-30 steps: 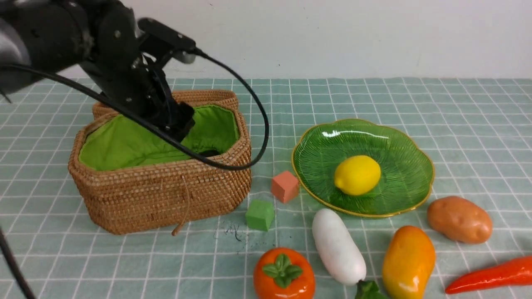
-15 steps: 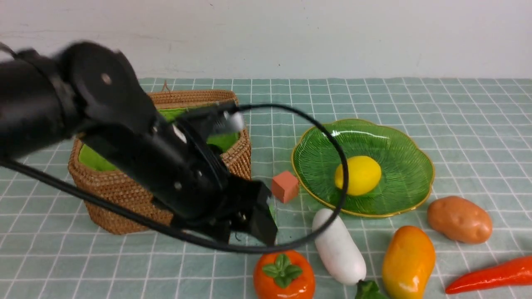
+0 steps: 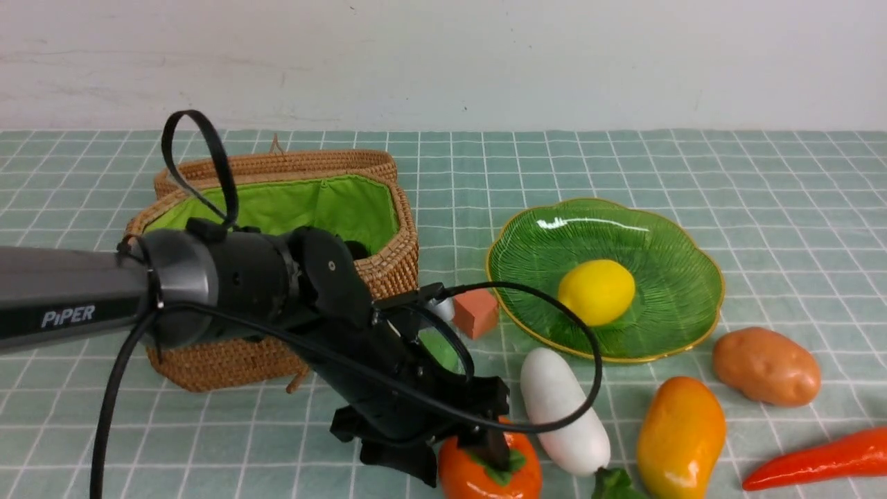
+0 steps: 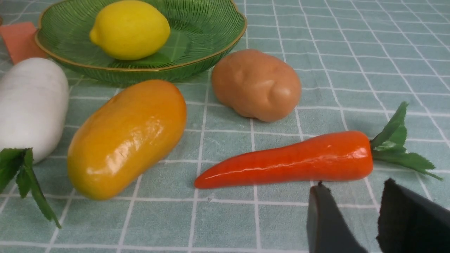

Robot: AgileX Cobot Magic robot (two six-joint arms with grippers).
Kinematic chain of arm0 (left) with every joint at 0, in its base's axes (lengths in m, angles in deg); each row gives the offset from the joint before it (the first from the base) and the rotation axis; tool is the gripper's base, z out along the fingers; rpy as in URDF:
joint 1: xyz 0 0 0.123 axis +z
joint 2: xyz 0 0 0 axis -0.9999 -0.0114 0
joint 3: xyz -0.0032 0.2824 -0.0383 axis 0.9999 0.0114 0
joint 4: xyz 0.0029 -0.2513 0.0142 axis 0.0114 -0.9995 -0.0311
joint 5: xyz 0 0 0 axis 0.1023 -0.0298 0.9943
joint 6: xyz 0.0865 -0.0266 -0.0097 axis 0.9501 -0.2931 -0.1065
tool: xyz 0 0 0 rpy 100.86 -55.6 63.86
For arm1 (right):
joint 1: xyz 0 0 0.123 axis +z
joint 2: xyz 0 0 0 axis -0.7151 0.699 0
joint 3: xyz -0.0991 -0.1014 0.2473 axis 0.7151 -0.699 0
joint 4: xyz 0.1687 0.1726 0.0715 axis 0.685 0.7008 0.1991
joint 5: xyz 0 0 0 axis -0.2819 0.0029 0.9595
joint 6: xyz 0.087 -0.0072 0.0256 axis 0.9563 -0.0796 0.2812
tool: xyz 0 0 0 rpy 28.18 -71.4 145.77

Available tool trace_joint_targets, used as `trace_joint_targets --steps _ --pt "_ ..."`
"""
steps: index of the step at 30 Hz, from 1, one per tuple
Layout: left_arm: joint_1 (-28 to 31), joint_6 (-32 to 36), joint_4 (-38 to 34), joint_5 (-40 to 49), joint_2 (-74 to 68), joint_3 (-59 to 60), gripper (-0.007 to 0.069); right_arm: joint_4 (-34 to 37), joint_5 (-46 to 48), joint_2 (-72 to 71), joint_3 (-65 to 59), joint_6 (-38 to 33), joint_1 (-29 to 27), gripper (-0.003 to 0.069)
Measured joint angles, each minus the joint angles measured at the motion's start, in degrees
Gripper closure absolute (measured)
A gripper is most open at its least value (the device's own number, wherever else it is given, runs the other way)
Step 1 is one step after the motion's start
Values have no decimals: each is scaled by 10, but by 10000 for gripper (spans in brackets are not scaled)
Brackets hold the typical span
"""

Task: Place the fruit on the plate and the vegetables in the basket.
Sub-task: Grab a tomato with your left arm and place it on the plate on the right.

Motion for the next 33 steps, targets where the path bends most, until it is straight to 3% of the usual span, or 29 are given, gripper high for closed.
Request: trace_joint_targets --steps 5,16,22,25,33 --pt "1 38 -7 1 4 -1 172 0 0 0 0 0 0 418" --pt "2 46 27 4 88 -61 172 0 0 0 0 0 0 418" --pt "2 43 26 -45 53 -258 172 0 0 0 0 0 0 418" --pt "2 28 25 -56 5 -314 172 0 0 0 0 0 0 418" --pt "2 -100 57 -84 -201 -476 172 0 0 0 0 0 0 418"
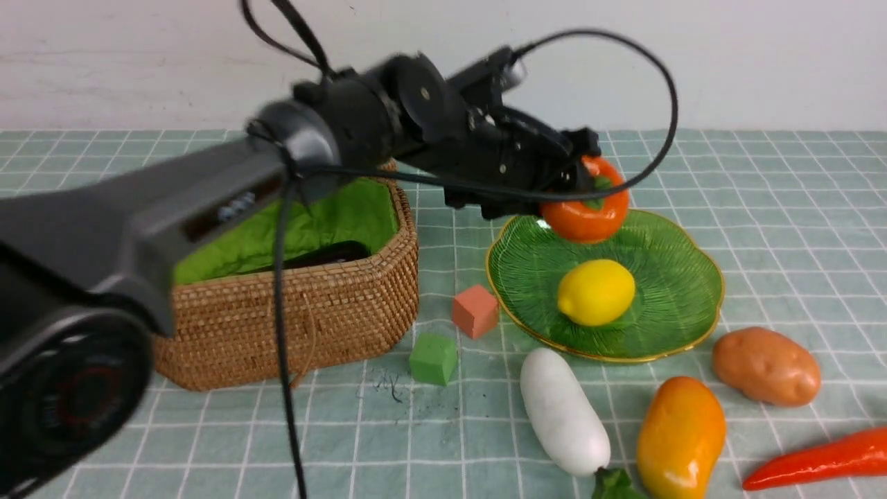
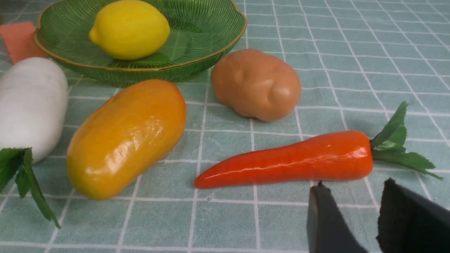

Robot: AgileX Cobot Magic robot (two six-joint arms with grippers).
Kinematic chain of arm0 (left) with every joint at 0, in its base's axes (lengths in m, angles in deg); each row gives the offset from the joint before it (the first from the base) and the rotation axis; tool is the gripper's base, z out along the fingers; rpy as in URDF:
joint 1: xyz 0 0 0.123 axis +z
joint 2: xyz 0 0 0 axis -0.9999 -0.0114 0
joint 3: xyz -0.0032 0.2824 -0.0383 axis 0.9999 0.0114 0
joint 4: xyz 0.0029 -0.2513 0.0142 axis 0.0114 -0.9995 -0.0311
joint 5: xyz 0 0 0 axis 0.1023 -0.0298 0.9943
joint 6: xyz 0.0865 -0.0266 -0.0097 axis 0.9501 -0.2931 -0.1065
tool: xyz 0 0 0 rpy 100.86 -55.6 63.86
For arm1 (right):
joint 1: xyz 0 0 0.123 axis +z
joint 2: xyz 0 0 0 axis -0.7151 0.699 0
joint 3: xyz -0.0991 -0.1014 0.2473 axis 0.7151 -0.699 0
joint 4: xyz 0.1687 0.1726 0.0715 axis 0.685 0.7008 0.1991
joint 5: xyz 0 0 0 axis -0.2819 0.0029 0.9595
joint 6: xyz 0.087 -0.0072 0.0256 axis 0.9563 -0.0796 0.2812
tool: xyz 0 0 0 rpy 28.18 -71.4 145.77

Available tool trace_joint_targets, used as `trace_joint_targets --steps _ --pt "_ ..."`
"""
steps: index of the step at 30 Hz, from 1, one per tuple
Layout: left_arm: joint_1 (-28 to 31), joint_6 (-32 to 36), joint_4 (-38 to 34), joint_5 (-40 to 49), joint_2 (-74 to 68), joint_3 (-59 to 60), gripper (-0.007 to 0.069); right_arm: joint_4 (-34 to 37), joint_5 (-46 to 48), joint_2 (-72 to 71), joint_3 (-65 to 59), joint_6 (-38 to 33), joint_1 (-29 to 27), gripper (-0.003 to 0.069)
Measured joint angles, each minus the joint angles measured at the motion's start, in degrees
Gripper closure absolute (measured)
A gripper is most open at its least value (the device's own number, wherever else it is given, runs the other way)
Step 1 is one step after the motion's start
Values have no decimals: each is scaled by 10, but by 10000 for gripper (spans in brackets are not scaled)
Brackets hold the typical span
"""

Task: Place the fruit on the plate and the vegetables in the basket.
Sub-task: Grab a tomato with your left arm and place it on the plate on the right, then use the right arm to grab a carrot and put it into the left basket

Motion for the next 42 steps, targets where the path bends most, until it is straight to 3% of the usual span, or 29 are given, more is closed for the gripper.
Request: trace_joint_targets --steps 5,8,11,20,28,32,38,42 --pt "0 -33 27 -1 -41 -31 141 0 0 0 0 0 0 418" --pt "0 -35 29 3 -42 -38 9 0 0 0 0 0 0 418" --pt "1 -35 41 23 -38 -40 -38 0 0 0 0 0 0 418" --pt "2 -33 136 145 51 -40 2 0 0 0 0 0 0 418" --pt "2 -2 308 379 281 -42 150 0 0 0 0 0 0 418" --pt "2 -38 376 402 381 -18 237 0 0 0 0 0 0 418" --pt "2 -94 413 403 585 184 467 0 0 0 0 0 0 418" --pt "2 -124 411 367 746 441 614 0 0 0 0 0 0 418"
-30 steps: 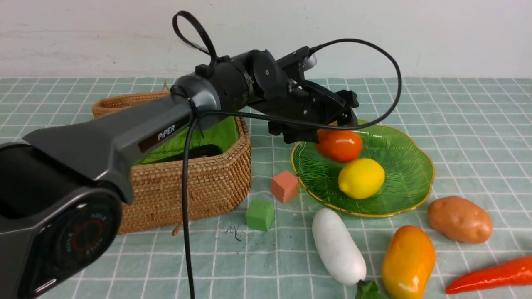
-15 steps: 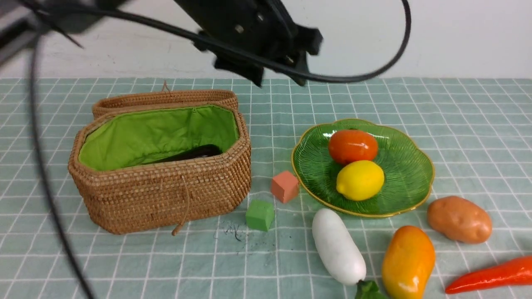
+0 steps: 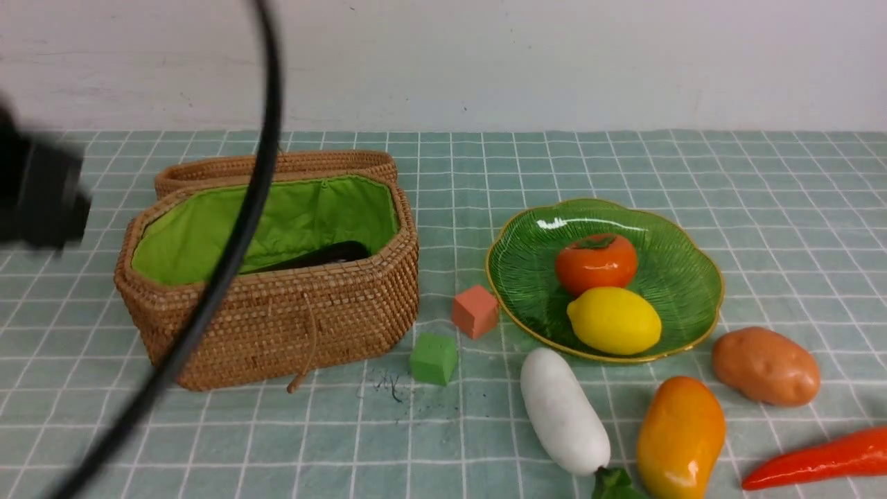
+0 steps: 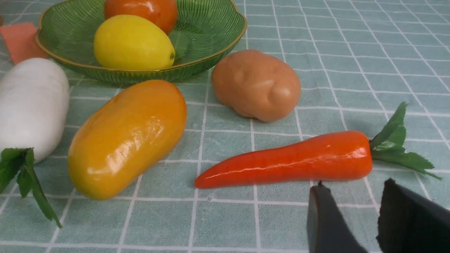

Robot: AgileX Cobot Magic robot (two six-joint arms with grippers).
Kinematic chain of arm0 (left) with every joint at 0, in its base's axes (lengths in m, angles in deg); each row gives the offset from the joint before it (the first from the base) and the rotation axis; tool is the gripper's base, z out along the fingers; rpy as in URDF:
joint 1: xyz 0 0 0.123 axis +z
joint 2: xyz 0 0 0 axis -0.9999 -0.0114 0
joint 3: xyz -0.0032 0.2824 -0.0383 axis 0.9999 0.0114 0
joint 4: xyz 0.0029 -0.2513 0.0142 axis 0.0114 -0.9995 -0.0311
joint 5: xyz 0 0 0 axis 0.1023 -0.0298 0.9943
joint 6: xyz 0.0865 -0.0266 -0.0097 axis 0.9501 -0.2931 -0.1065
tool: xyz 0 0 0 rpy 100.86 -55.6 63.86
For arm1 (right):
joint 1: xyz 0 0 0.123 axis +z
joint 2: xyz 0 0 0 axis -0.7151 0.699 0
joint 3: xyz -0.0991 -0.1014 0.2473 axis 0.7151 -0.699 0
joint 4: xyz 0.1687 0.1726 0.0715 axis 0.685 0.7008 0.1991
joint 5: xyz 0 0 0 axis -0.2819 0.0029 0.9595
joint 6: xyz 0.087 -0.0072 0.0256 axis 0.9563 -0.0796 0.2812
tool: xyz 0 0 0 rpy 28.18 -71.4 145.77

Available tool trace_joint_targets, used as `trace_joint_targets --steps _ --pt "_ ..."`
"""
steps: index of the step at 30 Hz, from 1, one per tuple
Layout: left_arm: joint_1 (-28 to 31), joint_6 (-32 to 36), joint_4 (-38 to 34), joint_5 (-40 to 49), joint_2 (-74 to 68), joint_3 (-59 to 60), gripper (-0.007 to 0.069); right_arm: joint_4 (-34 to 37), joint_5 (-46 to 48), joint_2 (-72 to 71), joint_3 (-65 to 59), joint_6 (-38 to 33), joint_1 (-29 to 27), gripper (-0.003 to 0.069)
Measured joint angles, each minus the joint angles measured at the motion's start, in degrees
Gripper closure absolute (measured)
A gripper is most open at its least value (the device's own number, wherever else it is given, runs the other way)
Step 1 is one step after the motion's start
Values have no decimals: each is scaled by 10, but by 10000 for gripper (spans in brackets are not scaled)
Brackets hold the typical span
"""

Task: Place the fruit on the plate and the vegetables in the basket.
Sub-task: Use the right arm to grab a carrot and put it into the left basket

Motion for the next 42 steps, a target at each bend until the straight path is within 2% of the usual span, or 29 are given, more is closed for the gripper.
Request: trace_joint_targets --steps 3,7,9,10,17,25,28,29,31,33,34,35,39,42 --pt "0 -18 -13 -66 67 117 638 0 0 0 0 0 0 418" --pt "0 -53 -45 -266 221 332 638 0 0 0 0 0 0 418" --pt "0 -55 -45 -310 251 369 638 0 0 0 0 0 0 418" --pt "0 -57 -45 -358 313 422 638 0 0 0 0 0 0 418" --pt "0 -60 -27 -369 442 492 638 0 0 0 0 0 0 418" --pt "13 -96 52 -397 461 498 638 0 0 0 0 0 0 418" --pt "83 -95 55 -440 461 518 638 0 0 0 0 0 0 418" --pt "89 -94 54 -443 461 520 638 0 0 0 0 0 0 418" --pt "164 -73 29 -496 461 555 638 0 0 0 0 0 0 418" --pt "214 -54 7 -531 464 586 638 0 0 0 0 0 0 418" --pt "219 -51 3 -534 467 590 638 0 0 0 0 0 0 418" --pt "253 -42 -11 -554 483 620 638 0 0 0 0 0 0 418" --pt "298 -32 -21 -569 517 678 638 0 0 0 0 0 0 418" --pt "312 -31 -23 -521 518 694 638 0 0 0 0 0 0 418"
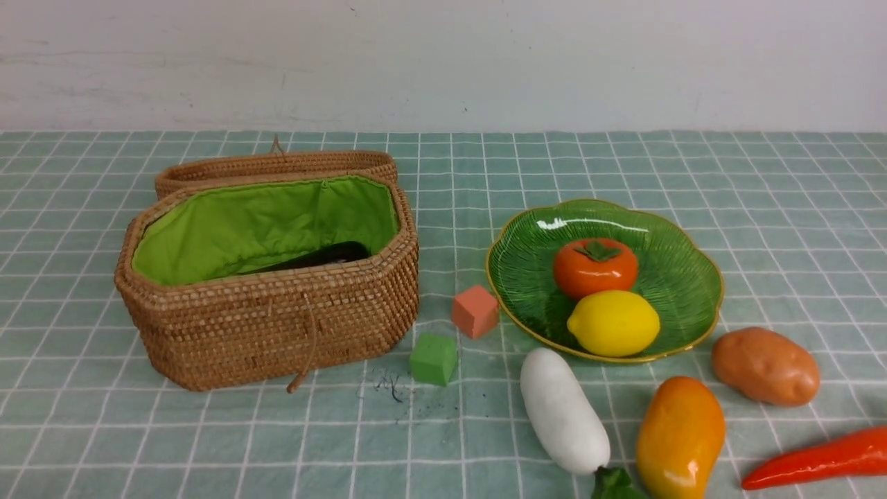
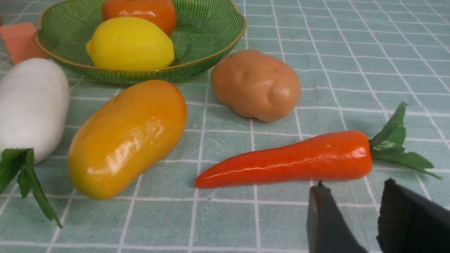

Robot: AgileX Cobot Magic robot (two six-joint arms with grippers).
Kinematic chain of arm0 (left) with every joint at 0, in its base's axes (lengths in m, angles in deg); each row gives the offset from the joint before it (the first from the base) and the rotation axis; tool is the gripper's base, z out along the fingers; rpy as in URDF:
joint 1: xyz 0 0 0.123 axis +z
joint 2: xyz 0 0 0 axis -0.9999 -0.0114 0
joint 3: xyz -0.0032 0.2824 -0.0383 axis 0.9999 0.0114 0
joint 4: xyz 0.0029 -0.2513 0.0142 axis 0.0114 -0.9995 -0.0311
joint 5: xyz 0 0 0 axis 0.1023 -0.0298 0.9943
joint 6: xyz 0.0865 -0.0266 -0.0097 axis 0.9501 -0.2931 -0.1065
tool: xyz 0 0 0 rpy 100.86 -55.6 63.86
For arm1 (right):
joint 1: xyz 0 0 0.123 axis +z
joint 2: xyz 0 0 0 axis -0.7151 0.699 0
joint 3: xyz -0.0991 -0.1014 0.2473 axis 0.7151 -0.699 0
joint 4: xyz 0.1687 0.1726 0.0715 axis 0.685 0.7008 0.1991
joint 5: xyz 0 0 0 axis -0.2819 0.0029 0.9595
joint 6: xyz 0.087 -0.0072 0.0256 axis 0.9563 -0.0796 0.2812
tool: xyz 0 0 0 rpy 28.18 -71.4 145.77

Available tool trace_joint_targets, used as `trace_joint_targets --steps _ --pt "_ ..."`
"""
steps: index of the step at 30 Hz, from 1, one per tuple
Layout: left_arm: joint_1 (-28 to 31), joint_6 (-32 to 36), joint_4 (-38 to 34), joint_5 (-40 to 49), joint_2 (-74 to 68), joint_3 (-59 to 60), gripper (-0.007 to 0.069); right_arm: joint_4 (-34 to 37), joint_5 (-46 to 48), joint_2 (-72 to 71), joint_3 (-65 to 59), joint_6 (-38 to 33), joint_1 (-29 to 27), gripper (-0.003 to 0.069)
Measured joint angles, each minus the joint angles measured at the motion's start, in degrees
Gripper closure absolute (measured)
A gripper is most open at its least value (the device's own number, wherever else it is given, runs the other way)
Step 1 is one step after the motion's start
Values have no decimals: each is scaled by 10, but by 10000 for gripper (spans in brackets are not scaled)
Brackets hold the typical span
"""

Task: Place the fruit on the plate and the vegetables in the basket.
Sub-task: Use the right arm to grab a carrot and put it into the left basket

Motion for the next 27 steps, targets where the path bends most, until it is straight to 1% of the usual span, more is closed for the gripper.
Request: trace_joint_targets --steps 5,25,27 --pt "0 2 0 68 0 3 638 0 0 0 0 0 0 418" --pt "0 2 -4 72 0 3 637 -3 -3 0 0 0 0 418" --pt "0 2 -4 72 0 3 634 -2 -40 0 -5 0 0 418"
